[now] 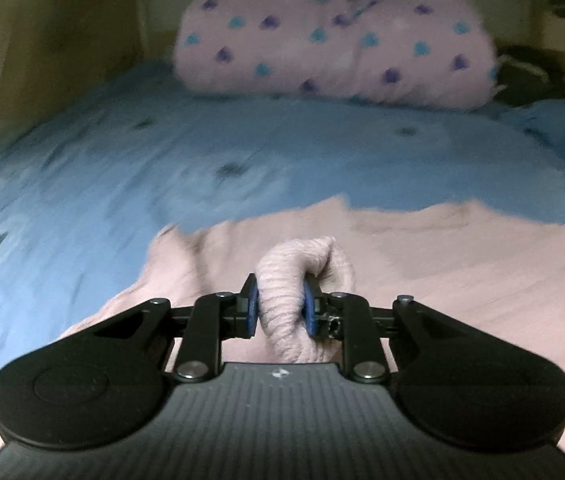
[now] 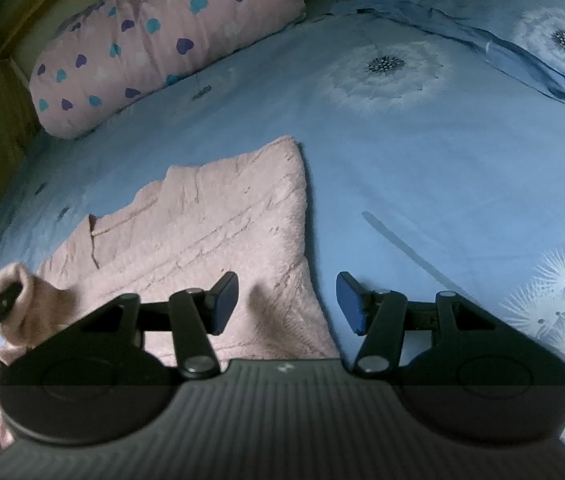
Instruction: Fold small clothes
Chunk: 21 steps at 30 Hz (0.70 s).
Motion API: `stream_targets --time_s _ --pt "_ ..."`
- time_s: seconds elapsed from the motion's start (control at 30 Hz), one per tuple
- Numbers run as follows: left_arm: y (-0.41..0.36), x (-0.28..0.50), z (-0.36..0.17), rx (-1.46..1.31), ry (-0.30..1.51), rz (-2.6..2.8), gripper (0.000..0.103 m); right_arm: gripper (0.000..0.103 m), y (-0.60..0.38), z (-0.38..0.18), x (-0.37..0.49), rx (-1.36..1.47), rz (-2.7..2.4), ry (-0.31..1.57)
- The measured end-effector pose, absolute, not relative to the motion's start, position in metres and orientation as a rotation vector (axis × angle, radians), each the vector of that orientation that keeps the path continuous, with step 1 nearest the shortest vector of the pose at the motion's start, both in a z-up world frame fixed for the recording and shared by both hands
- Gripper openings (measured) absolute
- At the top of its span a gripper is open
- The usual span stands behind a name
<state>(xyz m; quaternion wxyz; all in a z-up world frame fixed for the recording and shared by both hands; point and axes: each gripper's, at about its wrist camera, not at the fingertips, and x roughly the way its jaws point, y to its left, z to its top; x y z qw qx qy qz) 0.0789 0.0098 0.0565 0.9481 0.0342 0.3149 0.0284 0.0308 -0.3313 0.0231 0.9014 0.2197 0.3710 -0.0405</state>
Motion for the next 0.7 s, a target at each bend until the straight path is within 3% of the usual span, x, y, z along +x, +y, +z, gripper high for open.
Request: stream_targets --time_s 0.13,0.23,0.27,0.43,0.57,0.7 --pt "0.035 0.084 0.040 0.135 0.694 0.133 0.030 0.056 -0.328 0.021 0.033 0.440 -0.084 0.782" --pt "0.046 0.081 0.039 0.162 0.679 0.147 0.056 0.056 -0.324 0.018 0.037 0.426 -0.088 0.797" --pt "0.047 0.080 0.041 0.179 0.672 0.159 0.058 0.056 -0.324 0.017 0.038 0.422 -0.088 0.803" --pt "0.056 0.072 0.054 0.152 0.678 0.148 0.060 0.056 -0.320 0.014 0.040 0.397 -0.090 0.818" --pt "0.057 0.052 0.071 0.095 0.669 0.073 0.070 0.056 -0.320 0.016 0.039 0.393 -0.090 0.811" --pt "0.037 0.036 0.083 0.088 0.638 -0.006 0.070 0.056 -0.318 0.019 0.037 0.388 -0.090 0.795"
